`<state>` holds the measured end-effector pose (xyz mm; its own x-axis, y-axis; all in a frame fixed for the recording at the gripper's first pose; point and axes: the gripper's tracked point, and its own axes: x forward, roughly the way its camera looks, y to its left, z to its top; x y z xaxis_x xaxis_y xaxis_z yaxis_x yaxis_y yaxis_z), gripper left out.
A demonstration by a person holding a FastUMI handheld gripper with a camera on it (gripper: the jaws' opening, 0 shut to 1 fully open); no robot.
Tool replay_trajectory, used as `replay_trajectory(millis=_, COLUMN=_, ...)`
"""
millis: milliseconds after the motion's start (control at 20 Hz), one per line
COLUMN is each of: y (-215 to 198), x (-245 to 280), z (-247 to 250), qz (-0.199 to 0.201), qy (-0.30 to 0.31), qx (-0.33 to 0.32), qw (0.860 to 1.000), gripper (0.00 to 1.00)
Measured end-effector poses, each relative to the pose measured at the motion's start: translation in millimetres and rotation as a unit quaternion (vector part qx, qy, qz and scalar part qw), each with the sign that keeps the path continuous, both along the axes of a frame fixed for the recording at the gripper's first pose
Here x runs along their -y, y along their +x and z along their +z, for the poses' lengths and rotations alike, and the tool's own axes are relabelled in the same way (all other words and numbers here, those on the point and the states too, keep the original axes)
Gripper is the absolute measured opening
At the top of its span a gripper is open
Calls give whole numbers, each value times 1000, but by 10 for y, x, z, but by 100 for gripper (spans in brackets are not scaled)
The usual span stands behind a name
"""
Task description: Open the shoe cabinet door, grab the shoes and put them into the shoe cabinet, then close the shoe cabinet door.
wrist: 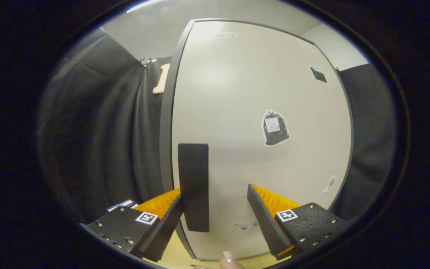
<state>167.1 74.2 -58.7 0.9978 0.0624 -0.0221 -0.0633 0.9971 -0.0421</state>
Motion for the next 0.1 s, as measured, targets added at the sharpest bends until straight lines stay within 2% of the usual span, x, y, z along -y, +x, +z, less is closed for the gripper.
replay_trajectory(millis=100, y=-60, x=9, z=-5, qz=1, qy=-15, qx=1, qw=1000, gripper=99)
